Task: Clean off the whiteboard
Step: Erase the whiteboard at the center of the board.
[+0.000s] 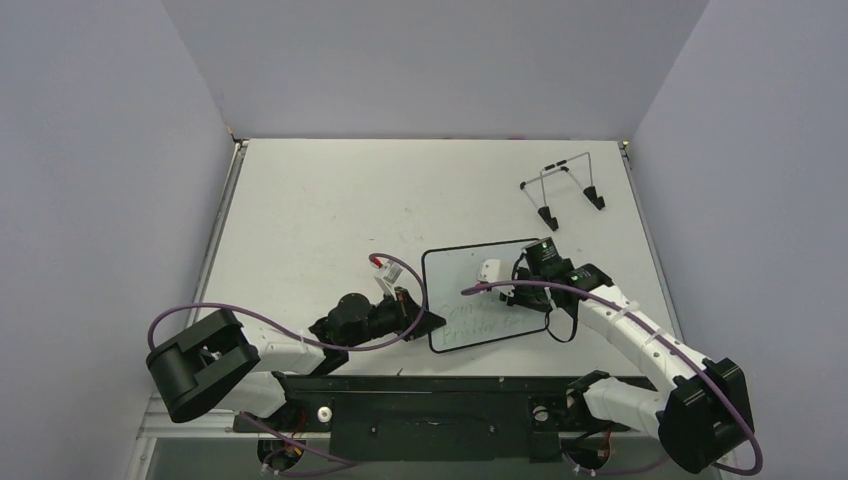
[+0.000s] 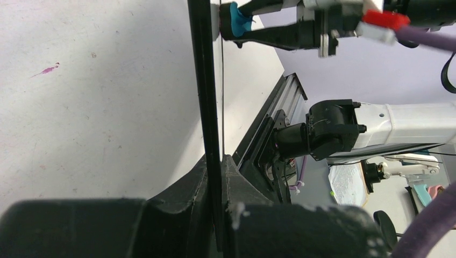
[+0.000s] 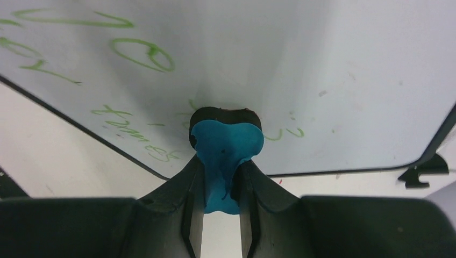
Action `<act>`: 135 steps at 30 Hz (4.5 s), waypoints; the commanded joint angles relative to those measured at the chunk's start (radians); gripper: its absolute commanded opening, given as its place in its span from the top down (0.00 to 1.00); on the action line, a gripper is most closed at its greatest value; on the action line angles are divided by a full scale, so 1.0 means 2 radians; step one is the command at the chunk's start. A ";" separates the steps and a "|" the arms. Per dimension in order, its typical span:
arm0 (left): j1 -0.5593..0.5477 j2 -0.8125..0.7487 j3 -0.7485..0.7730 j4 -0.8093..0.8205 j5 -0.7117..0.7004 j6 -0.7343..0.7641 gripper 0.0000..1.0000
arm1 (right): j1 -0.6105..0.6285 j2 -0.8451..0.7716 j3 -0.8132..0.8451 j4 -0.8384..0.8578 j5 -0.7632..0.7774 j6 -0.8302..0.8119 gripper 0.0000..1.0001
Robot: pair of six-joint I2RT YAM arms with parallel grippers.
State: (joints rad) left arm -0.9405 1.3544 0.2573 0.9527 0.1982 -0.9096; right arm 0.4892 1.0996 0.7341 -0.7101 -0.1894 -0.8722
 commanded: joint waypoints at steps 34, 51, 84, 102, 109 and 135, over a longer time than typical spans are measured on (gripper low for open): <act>0.001 -0.003 0.010 0.077 0.038 0.013 1.00 | -0.019 -0.033 -0.006 -0.002 -0.017 -0.012 1.00; 0.000 -0.014 0.001 0.075 0.028 0.014 1.00 | -0.022 0.010 0.053 0.004 -0.032 0.023 1.00; 0.002 0.000 0.012 0.067 0.030 0.021 1.00 | -0.053 0.005 0.020 0.101 0.072 0.100 1.00; 0.012 -0.004 0.007 0.065 0.034 0.021 1.00 | -0.045 0.041 0.007 -0.032 0.034 0.013 1.00; 0.012 -0.004 0.005 0.069 0.034 0.019 1.00 | 0.015 0.044 0.008 -0.041 0.032 0.011 1.00; 0.013 -0.007 0.005 0.065 0.031 0.017 1.00 | 0.057 0.039 0.046 -0.023 -0.054 0.005 1.00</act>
State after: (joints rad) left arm -0.9070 1.3670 0.2466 0.9783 0.2047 -0.9131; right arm 0.5446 1.2304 0.8322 -0.7238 -0.0868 -0.7704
